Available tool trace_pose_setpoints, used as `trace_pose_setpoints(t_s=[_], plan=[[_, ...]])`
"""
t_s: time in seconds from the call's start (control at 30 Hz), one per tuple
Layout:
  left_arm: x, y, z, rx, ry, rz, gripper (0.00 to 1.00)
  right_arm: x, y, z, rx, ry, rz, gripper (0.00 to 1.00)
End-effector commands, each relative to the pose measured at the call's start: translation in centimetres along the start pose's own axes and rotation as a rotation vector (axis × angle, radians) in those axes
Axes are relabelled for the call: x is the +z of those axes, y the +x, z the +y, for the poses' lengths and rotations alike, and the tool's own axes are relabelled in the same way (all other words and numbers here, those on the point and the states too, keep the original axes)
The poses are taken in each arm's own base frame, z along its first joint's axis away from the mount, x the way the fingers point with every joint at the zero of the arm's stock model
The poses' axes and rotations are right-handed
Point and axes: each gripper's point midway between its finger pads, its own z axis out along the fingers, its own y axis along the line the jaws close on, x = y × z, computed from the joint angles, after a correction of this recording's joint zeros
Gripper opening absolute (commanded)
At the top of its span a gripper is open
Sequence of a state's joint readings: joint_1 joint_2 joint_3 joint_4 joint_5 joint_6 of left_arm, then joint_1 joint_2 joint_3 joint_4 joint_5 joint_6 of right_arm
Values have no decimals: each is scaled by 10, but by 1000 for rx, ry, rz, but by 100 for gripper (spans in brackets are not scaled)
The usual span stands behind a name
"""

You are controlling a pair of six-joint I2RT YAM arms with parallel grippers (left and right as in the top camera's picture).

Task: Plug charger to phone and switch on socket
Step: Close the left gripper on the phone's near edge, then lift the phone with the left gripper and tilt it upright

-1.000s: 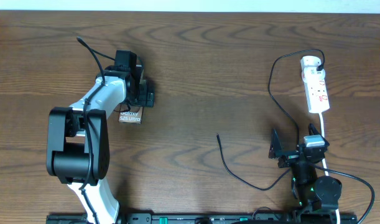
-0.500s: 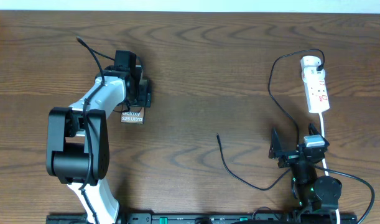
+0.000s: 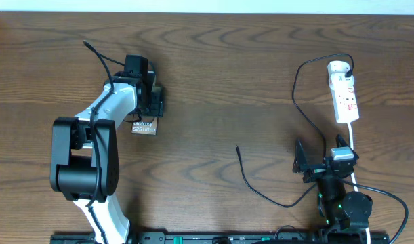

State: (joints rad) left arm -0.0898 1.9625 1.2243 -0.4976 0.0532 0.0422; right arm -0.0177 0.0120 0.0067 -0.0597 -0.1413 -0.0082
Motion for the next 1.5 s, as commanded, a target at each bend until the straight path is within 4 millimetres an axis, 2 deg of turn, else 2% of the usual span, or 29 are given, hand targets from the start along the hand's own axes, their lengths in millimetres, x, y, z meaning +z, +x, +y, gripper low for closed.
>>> trace_pose_setpoints(t_s=[0.0,0.2,0.5,0.57,0.7,0.87,1.07,1.3,1.37,1.47], plan=[[10,10,0,5,4,44,74,0,0,1,-8,-5,0,99],[10,10,0,5,4,44,69,0,0,1,-8,-5,0,99],[10,10,0,5,4,44,57,0,0,1,-8,-5,0,99],[10,10,0,5,4,44,52,0,0,1,-8,-5,0,99],[10,10,0,5,4,44,48,0,0,1,-8,-5,0,99],[10,10,0,5,4,43,32,0,0,1,-8,-5,0,99],[7,8,0,4,4,34,24,0,0,1,-8,-5,0,99],[-8,-2,-1,3,6,-8,18,0,0,1,-8,-5,0,99],[-17,-7,-2,3,16,-31,19,0,0,1,-8,-5,0,99],[-36,-14,-7,-2,47,-77,13,0,0,1,-8,-5,0,99]])
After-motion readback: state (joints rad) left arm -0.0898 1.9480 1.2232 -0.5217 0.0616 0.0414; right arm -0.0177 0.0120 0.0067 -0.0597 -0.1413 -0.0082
